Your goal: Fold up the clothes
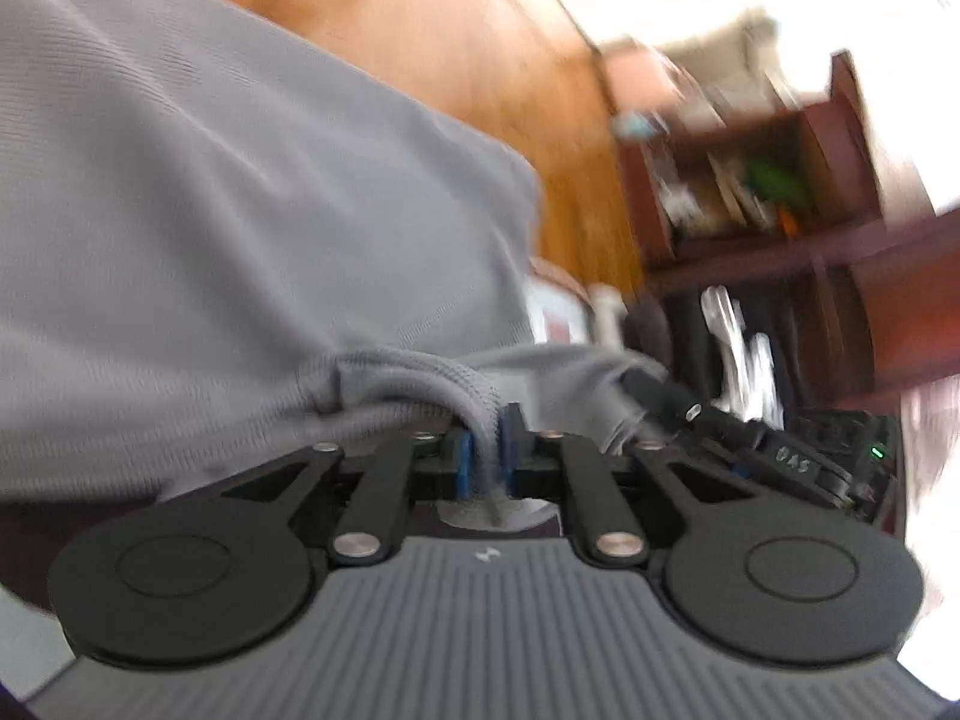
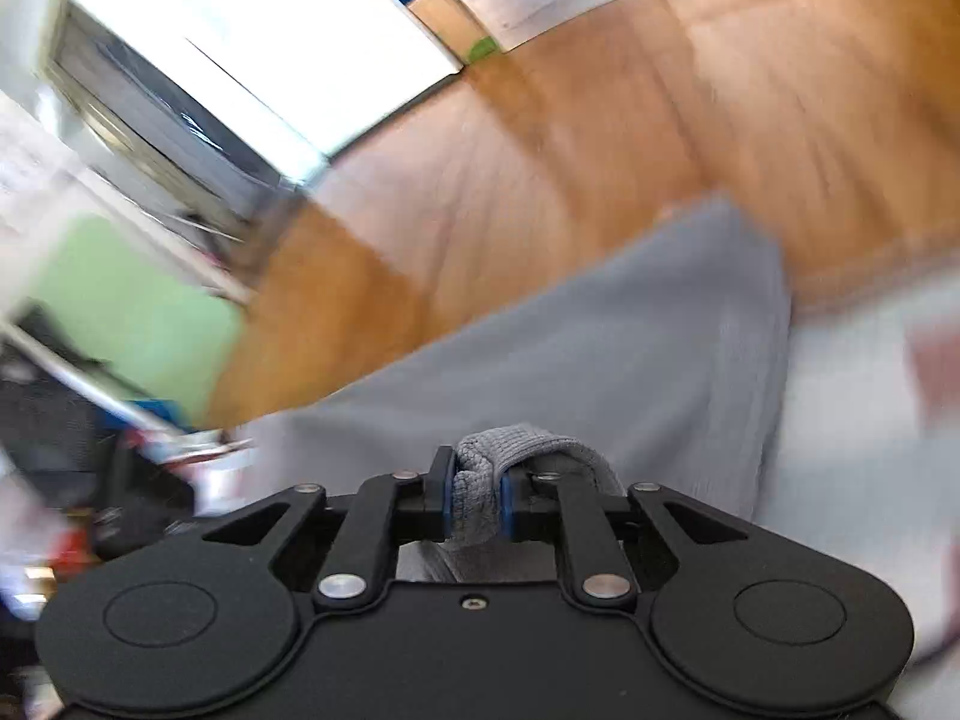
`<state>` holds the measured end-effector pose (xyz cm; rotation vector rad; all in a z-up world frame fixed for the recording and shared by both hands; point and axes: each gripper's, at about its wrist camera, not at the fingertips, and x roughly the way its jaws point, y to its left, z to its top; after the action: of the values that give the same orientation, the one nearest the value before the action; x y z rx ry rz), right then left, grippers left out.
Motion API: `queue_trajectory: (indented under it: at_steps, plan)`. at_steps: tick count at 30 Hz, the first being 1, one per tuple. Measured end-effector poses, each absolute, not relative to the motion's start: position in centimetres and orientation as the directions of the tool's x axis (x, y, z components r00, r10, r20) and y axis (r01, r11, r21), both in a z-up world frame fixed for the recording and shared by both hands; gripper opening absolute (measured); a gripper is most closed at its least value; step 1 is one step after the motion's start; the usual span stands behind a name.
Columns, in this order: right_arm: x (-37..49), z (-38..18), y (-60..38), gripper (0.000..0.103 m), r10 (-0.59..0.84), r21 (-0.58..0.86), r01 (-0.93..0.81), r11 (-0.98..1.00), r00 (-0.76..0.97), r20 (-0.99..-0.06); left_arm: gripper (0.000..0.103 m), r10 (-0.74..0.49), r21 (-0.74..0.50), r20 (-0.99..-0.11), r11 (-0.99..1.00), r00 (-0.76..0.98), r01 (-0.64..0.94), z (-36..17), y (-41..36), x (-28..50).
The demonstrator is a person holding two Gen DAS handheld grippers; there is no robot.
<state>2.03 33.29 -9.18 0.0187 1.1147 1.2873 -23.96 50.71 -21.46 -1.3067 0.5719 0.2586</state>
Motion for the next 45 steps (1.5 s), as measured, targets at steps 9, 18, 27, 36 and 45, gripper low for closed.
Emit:
queue_trajectory:
  at_steps: [9,18,27,36,45]
  plan:
    - [6.2,-11.4,35.5,0.052,0.707,0.517,-0.802,0.299,-0.178,-0.685,0.052,0.094,-0.667,-0.634,0.436,0.767,-0.604,-21.6,52.4,-25.5]
    - [4.2,-15.1,32.4,0.054,0.649,0.391,-0.887,0.245,-0.150,-0.746,0.071,-0.050,-0.636,-0.648,0.584,0.760,-0.504,-23.0,49.9,-21.3]
    - [7.0,-14.1,34.0,0.054,0.719,0.501,-0.832,0.239,-0.195,-0.667,0.009,-0.131,-0.714,-0.640,0.465,0.757,-0.524,-24.7,50.2,-21.9]
    - [9.7,-21.9,33.8,0.040,0.546,0.815,-0.396,0.422,-0.607,-0.578,0.009,-0.141,-0.818,-0.570,0.192,0.810,-0.542,-27.9,52.6,-24.2]
    - [7.4,-19.0,31.7,0.006,0.513,0.706,-0.650,0.283,-0.519,-0.684,0.008,-0.126,-0.739,-0.651,0.332,0.749,-0.587,-26.1,51.1,-22.3]
